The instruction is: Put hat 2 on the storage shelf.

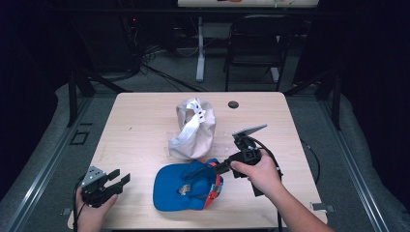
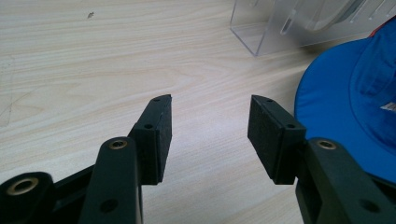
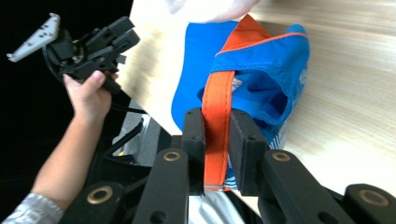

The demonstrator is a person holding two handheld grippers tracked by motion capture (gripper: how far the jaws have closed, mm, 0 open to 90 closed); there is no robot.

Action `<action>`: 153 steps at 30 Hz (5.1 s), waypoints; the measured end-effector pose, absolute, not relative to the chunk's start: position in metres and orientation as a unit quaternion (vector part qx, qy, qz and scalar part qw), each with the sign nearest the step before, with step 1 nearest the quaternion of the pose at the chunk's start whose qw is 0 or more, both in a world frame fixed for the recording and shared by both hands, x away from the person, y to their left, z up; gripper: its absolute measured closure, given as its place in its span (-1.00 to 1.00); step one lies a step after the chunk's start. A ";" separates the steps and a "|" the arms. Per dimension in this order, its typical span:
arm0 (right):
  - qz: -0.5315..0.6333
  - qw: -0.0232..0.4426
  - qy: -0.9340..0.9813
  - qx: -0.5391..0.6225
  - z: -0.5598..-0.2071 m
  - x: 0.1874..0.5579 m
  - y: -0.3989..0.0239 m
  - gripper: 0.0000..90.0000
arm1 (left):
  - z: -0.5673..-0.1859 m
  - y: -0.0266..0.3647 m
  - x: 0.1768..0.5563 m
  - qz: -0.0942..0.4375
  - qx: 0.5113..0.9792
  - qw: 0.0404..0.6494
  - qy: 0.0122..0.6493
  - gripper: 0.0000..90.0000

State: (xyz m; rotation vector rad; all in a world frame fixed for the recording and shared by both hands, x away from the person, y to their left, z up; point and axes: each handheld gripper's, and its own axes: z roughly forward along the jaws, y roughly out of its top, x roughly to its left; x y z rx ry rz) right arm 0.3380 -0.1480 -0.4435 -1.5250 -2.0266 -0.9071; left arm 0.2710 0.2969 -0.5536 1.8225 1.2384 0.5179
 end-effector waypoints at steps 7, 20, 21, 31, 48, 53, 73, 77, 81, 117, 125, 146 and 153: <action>-0.337 0.250 -0.727 -0.543 -0.431 0.344 -0.153 0.73 | -0.553 0.296 0.271 0.207 0.730 0.424 0.495 0.12; -0.384 0.323 -0.675 -0.542 -0.416 0.350 -0.167 0.73 | -0.553 0.296 0.271 0.208 0.730 0.425 0.494 0.12; -0.384 0.323 -0.675 -0.542 -0.416 0.350 -0.167 0.73 | -0.553 0.296 0.271 0.208 0.730 0.425 0.493 0.12; -0.432 0.383 -0.616 -0.536 -0.413 0.352 -0.181 0.73 | -0.553 0.296 0.271 0.206 0.732 0.423 0.493 0.12; -0.472 0.331 -0.591 -0.564 -0.364 0.347 -0.234 0.73 | -0.554 0.294 0.271 0.208 0.731 0.422 0.494 0.11; -0.487 0.313 -0.574 -0.580 -0.353 0.351 -0.253 0.73 | -0.554 0.293 0.271 0.206 0.732 0.422 0.493 0.11; -0.516 0.256 -0.544 -0.610 -0.317 0.394 -0.268 0.73 | -0.556 0.294 0.272 0.205 0.731 0.420 0.497 0.05; -0.522 0.253 -0.542 -0.609 -0.312 0.402 -0.268 0.73 | -0.556 0.294 0.272 0.204 0.731 0.420 0.498 0.05; -0.521 0.248 -0.537 -0.615 -0.308 0.414 -0.266 0.73 | -0.556 0.294 0.272 0.205 0.731 0.421 0.496 0.05; -0.477 0.233 -0.543 -0.650 -0.355 0.436 -0.242 0.72 | -0.555 0.291 0.278 0.199 0.739 0.418 0.489 0.04; -0.475 0.229 -0.538 -0.657 -0.367 0.430 -0.249 0.71 | -0.556 0.287 0.282 0.199 0.739 0.424 0.484 0.04; -0.462 0.188 -0.550 -0.670 -0.381 0.410 -0.267 0.57 | -0.556 0.276 0.293 0.190 0.748 0.429 0.470 0.04; -0.459 0.149 -0.570 -0.665 -0.376 0.397 -0.268 0.51 | -0.555 0.274 0.294 0.189 0.752 0.427 0.466 0.04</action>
